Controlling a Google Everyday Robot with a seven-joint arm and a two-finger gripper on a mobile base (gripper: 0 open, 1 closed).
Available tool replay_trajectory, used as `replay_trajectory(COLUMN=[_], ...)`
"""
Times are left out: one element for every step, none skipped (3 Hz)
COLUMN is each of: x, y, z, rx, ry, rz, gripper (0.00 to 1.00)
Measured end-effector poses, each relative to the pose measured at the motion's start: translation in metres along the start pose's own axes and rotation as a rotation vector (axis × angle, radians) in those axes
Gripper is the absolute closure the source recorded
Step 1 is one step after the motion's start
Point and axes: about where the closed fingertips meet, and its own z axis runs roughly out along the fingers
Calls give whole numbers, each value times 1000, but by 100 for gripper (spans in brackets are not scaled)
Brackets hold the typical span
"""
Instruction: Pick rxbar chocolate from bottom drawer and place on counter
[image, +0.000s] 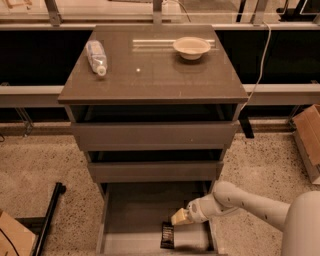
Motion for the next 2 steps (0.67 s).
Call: replay_trajectory(x=[-4, -8], y=[6, 11], z=[18, 47], rx=[36, 90], ry=[18, 31], rz=[-12, -31], gripper=[28, 4])
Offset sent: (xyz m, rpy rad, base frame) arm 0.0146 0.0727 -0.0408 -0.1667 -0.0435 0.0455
